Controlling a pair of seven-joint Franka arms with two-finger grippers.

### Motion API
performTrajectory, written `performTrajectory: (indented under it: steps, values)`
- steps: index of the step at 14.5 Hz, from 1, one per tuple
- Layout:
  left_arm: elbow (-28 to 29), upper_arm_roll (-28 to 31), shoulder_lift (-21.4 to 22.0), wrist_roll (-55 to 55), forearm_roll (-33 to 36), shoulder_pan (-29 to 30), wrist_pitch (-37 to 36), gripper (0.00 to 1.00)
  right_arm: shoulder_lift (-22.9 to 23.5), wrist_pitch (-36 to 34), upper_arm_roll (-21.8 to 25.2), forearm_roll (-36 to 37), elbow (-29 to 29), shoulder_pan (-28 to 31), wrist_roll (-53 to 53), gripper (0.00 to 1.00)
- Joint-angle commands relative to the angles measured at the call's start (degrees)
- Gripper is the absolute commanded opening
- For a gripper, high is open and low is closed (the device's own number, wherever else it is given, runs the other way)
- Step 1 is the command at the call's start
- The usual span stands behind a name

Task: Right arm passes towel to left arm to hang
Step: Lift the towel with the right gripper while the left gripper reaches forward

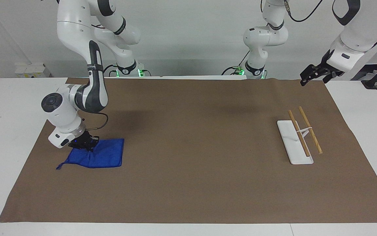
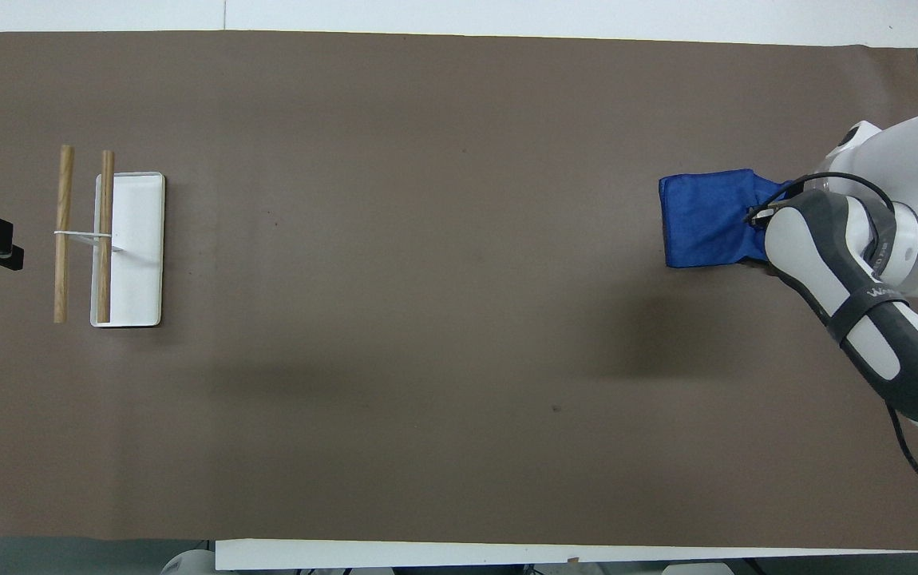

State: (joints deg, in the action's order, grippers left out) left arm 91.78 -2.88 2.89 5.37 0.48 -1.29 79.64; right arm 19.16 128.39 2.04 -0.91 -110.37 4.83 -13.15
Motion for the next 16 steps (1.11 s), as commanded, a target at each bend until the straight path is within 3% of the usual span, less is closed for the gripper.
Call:
performTrajectory:
  steps: [1,5,8,10,12,16]
  values:
    - [1.5,0.1,1.3,3.0,0.1,-0.5,0.5,1.0,-2.8,-6.5,-4.7,-0.1,2.0,1.7,8.2,0.0]
    - [7.7,0.1,3.6,20.4,-5.4,-0.4,6.2,1.0,-5.3,-16.7,-13.4,-0.3,6.7,2.1,25.0,0.0]
    - [14.2,0.1,6.7,37.1,-14.2,-0.3,11.7,1.0,-5.3,-21.9,-24.0,-2.9,12.7,2.1,47.4,0.0]
    - [20.9,-0.4,10.4,40.3,-16.0,-1.3,14.8,1.0,-4.7,-18.6,-27.9,-11.0,15.4,1.9,61.0,0.0]
    - [27.3,-0.5,13.2,51.6,-16.6,-2.9,22.7,1.0,-4.4,-11.9,-31.1,-18.2,15.5,1.6,72.4,0.0]
    - [32.2,-0.6,11.9,76.2,-24.4,-6.1,35.8,1.0,-1.6,5.0,-39.9,-20.6,15.4,0.0,92.6,0.0]
